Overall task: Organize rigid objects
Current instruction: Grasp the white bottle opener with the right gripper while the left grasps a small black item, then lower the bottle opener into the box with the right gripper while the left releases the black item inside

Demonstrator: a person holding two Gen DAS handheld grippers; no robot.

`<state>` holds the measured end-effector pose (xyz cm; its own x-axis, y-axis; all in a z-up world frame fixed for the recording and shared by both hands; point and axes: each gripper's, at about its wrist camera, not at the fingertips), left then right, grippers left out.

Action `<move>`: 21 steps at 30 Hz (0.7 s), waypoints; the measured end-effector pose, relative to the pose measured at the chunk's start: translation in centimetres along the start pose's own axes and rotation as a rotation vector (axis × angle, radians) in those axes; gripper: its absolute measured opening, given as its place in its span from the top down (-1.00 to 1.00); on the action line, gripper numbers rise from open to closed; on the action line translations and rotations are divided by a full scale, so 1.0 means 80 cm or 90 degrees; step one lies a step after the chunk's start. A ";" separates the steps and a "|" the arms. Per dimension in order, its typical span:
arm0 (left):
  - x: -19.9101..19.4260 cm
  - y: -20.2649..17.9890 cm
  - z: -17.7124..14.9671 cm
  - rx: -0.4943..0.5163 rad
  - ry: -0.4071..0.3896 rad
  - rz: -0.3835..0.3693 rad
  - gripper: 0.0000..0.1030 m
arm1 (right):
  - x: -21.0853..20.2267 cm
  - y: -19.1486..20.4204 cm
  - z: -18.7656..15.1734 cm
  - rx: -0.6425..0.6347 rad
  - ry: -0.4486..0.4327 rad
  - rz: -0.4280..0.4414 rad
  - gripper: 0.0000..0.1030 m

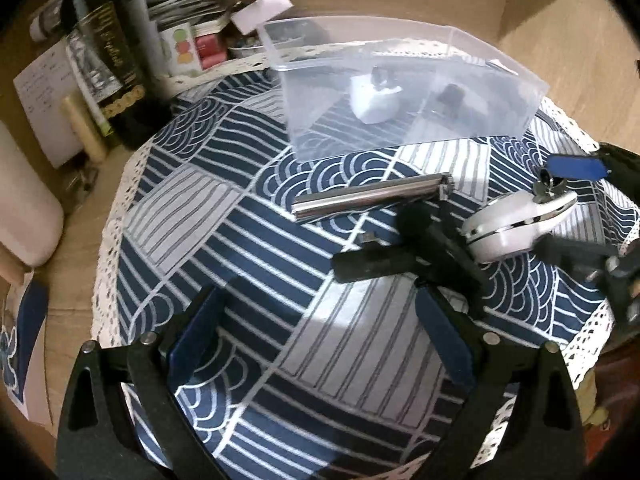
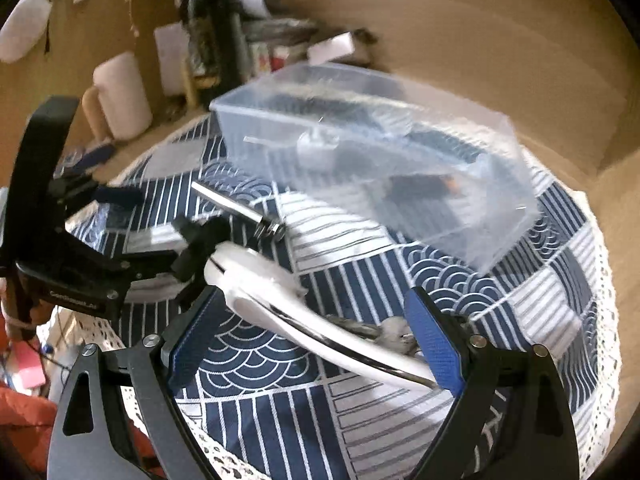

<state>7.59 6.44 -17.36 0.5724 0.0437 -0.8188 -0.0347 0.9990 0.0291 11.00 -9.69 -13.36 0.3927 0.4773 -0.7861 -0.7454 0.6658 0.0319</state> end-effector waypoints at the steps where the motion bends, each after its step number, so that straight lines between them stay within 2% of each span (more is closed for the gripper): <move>1: 0.002 -0.002 0.002 -0.001 0.002 -0.007 -0.90 | 0.003 0.001 0.001 -0.005 0.006 0.002 -0.74; 4: 0.004 -0.004 0.004 -0.011 -0.002 -0.022 -0.90 | 0.015 0.006 0.004 -0.028 0.021 0.009 -0.65; 6: 0.005 -0.007 0.006 -0.019 -0.006 -0.030 -0.86 | 0.021 0.010 0.007 -0.041 0.030 0.024 -0.52; 7: 0.005 -0.009 0.008 -0.020 -0.008 -0.034 -0.82 | 0.023 0.011 0.008 -0.043 0.033 0.029 -0.38; 8: 0.005 -0.011 0.009 -0.020 -0.012 -0.040 -0.74 | 0.026 0.012 0.009 -0.048 0.039 0.034 -0.22; 9: 0.005 -0.012 0.009 -0.018 -0.015 -0.041 -0.68 | 0.029 0.014 0.009 -0.050 0.042 0.036 -0.16; 13: 0.003 -0.017 0.010 -0.007 -0.034 -0.037 -0.21 | 0.031 0.014 0.006 -0.046 0.031 0.030 0.16; 14: 0.003 -0.017 0.010 -0.007 -0.038 -0.037 -0.03 | 0.030 0.014 0.005 -0.041 0.028 0.030 0.21; 16: 0.001 -0.014 0.010 -0.010 -0.044 -0.046 0.15 | 0.028 0.010 0.003 -0.025 0.019 0.032 0.29; 21: -0.006 -0.006 0.005 -0.025 -0.059 -0.063 0.15 | 0.016 0.002 0.000 0.002 -0.019 0.024 0.30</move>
<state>7.66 5.94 -16.72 0.6481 -0.0528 -0.7597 -0.0047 0.9973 -0.0733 11.35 -8.96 -14.41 0.3802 0.5192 -0.7655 -0.7581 0.6490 0.0636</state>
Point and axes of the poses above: each gripper's, at about its wrist camera, not at the fingertips, and x roughly the way its jaws point, y to its left, z to its top, and after that the axes turned 1 degree about -x, right-handed
